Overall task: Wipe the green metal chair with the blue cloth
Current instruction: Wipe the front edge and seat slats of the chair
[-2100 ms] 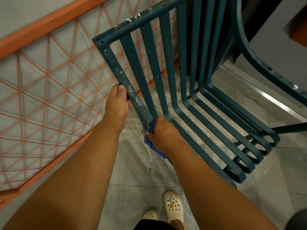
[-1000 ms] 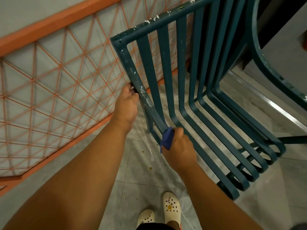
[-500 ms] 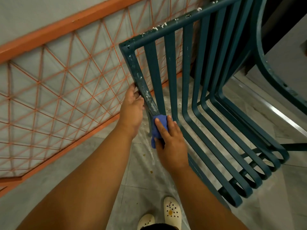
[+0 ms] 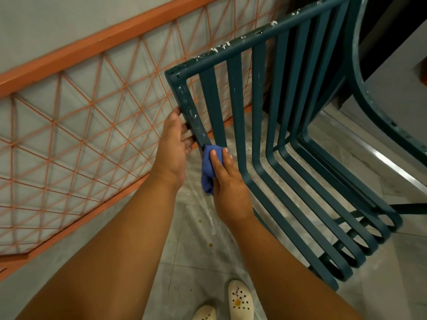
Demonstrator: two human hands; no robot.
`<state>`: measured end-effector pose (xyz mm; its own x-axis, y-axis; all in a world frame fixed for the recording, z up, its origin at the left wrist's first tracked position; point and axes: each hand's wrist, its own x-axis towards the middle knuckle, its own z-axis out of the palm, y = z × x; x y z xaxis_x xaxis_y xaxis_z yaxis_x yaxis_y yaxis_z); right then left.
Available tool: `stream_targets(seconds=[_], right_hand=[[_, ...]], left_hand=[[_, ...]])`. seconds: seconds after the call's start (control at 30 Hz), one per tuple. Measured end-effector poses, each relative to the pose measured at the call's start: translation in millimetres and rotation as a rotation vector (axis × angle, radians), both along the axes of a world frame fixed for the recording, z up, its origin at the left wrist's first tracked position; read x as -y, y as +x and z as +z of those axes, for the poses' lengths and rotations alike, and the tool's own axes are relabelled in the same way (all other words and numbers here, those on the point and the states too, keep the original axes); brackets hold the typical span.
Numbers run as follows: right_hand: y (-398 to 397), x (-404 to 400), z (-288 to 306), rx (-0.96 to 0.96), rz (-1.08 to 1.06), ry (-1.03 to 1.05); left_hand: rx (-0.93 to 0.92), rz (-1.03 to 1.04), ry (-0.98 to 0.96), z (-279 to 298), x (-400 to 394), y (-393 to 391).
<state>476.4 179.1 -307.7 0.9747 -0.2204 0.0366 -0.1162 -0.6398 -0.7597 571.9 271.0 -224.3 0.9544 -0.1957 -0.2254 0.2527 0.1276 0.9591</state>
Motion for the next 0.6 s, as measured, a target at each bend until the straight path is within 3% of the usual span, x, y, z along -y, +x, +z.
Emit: stream_targets(seconds=[0.13,0.23,0.33,0.5,0.6], right_hand=[[27.8,-7.1,18.9,0.005,-0.097,0.144],[31.2,-14.0,20.7,0.123,0.037,-0.018],[7.1,-3.5,3.5,0.074,0.111,-0.142],[21.0,3.9,10.3,-0.036,-0.113,0.159],[36.8,-12.1,20.4,0.093,-0.028,0.089]], left_hand=[[-0.031,0.019,-0.024,1.2,3.5,-3.4],[-0.050,0.016,-0.067,1.9,3.1,-4.3],[-0.025,0.015,-0.012,0.4,1.3,-2.2],[-0.025,0.010,0.019,-1.0,2.7,-1.9],[-0.042,0.022,-0.010,-0.7,3.3,-3.8]])
